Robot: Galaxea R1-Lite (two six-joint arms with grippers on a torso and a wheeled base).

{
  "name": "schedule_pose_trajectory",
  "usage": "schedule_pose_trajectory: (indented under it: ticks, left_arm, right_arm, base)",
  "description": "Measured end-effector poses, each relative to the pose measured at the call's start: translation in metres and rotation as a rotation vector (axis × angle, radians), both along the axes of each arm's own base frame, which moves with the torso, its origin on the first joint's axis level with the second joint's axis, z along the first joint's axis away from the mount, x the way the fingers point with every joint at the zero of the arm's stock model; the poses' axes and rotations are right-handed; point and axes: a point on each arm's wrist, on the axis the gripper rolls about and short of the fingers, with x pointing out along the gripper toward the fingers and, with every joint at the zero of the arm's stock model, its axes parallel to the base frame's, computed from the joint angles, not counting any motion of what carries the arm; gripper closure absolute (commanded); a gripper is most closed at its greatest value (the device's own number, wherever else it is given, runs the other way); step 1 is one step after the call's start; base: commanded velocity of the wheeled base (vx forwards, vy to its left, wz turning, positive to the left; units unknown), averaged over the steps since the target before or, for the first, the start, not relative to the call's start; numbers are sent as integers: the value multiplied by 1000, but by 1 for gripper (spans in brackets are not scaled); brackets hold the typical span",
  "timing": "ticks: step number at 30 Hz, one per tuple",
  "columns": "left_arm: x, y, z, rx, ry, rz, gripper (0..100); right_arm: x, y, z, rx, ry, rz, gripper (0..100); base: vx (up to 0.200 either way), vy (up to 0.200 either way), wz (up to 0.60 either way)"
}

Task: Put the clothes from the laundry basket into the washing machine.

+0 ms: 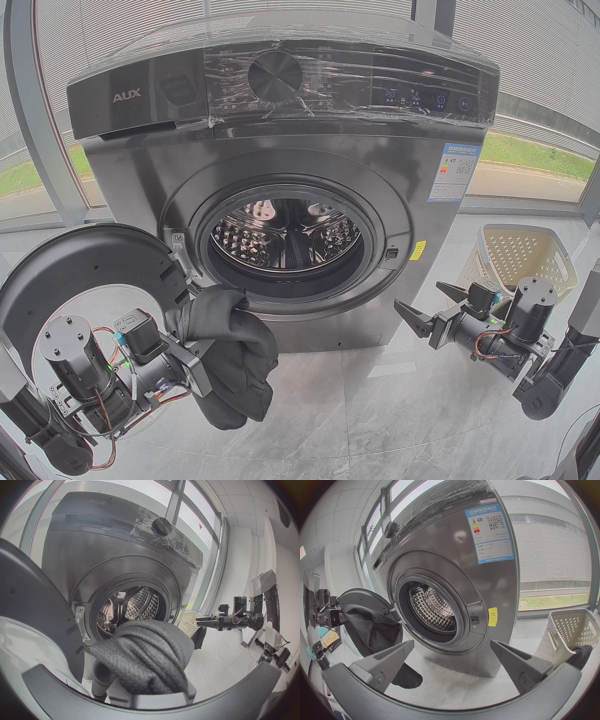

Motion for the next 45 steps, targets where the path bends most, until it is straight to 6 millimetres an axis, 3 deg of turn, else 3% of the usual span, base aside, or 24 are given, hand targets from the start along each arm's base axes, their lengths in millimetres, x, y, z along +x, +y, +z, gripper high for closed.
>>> schedule_pose_trajectory:
  ticks: [6,29,38,45]
  left_arm:
    - [1,-1,-1,4,3,0,100]
    - [-4,-3,-10,31,43,-22,100]
    - [-15,-28,-14,33,54,-141,100]
    - [16,-60,-23,17,48,-157,100]
  right_arm:
    - [-1,1,0,-1,1,3,0]
    - [-2,2,0,-2,2,9,0]
    - [-20,18,3,-1,0,92,0]
    - [-29,23,4,-5,3,126,0]
  base:
    - [200,0,0]
    - [26,0,0]
    - [0,0,0]
    - [0,0,0]
